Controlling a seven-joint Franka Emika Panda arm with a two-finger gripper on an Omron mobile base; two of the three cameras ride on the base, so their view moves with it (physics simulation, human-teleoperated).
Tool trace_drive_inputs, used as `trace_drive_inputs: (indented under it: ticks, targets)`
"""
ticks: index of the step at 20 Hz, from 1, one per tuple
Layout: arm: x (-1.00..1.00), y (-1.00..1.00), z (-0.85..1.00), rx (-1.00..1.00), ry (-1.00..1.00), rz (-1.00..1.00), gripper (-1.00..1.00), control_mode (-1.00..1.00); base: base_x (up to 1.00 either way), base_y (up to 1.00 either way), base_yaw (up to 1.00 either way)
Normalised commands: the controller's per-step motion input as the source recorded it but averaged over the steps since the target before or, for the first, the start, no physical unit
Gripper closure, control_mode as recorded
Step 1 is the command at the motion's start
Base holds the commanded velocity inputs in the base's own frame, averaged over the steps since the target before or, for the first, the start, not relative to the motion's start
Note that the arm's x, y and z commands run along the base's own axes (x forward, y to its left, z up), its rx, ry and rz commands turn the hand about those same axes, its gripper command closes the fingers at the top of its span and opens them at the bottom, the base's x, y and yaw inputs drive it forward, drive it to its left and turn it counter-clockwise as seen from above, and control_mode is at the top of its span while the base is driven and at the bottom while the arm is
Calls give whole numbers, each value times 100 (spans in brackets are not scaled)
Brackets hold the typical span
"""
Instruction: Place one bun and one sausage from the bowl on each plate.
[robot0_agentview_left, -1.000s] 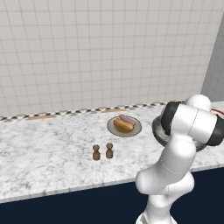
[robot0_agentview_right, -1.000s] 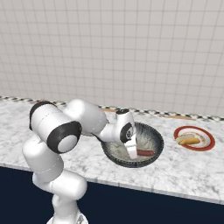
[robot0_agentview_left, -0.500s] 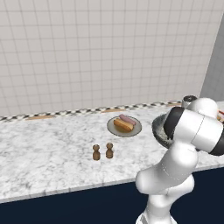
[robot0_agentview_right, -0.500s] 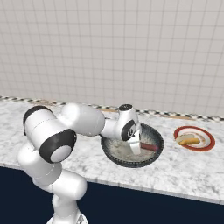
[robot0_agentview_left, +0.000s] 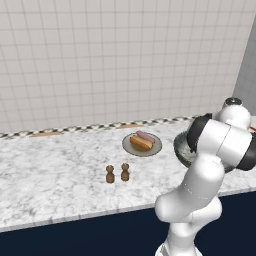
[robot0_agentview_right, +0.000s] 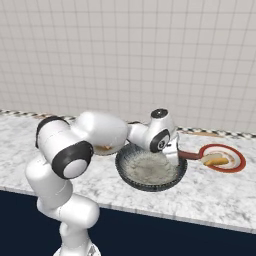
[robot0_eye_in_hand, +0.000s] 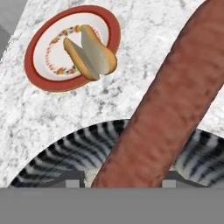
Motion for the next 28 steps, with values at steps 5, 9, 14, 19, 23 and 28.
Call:
trace_drive_inputs:
  ticks: [5,9,14,19,23,28]
  targets:
    - [2,-4,-1,0,0,1,100,-100,0,0,0]
    - [45,-10,0,0,5,4,100,-100,0,0,0]
    - [34,-38,0,0,6,9,100,-100,0,0,0]
    - [0,-32,0,0,0,7,100,-100,0,0,0]
    - [-1,-18,-6,0,0,0,100,-100,0,0,0]
    - [2,-3,-2,0,0,0,100,-100,0,0,0]
